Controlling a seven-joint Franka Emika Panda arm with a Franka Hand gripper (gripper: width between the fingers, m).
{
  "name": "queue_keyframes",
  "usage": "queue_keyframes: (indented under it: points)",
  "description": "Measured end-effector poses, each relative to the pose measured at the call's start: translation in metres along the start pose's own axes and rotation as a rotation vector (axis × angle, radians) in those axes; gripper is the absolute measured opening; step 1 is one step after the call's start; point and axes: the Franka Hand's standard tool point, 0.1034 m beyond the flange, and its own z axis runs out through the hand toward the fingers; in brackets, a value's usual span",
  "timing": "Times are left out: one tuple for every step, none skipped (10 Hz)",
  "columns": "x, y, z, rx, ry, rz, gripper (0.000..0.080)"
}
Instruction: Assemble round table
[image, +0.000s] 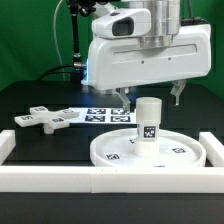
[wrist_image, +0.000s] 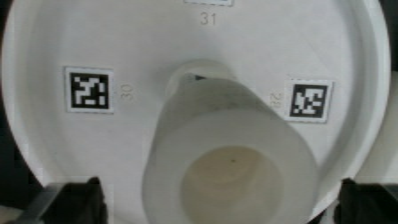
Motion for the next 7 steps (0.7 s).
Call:
queue_keyframes:
  points:
    - [-0.0015,-0.0007,0.0016,-0.001,0.005,0.003,0.0649]
    - [-0.0009,-0.0058,0.0007,0.002,0.006,0.021,0.0649]
    - [-0.0012,-0.0052,0.0012,0.002,0.005,0.015,0.0649]
    - [-0.0015,-0.0046,0.0017,0.001,0.004,0.017,0.0649]
    - [-0.0018,-0.0044,0.0019,0.001,0.004,0.016,0.0649]
    - [-0.0033,-0.0020,0.0040,-0.007,0.017,0.003,0.0649]
    - [-0.0080,-0.0012,0.0085,-0.013,0.027,0.004,0.0649]
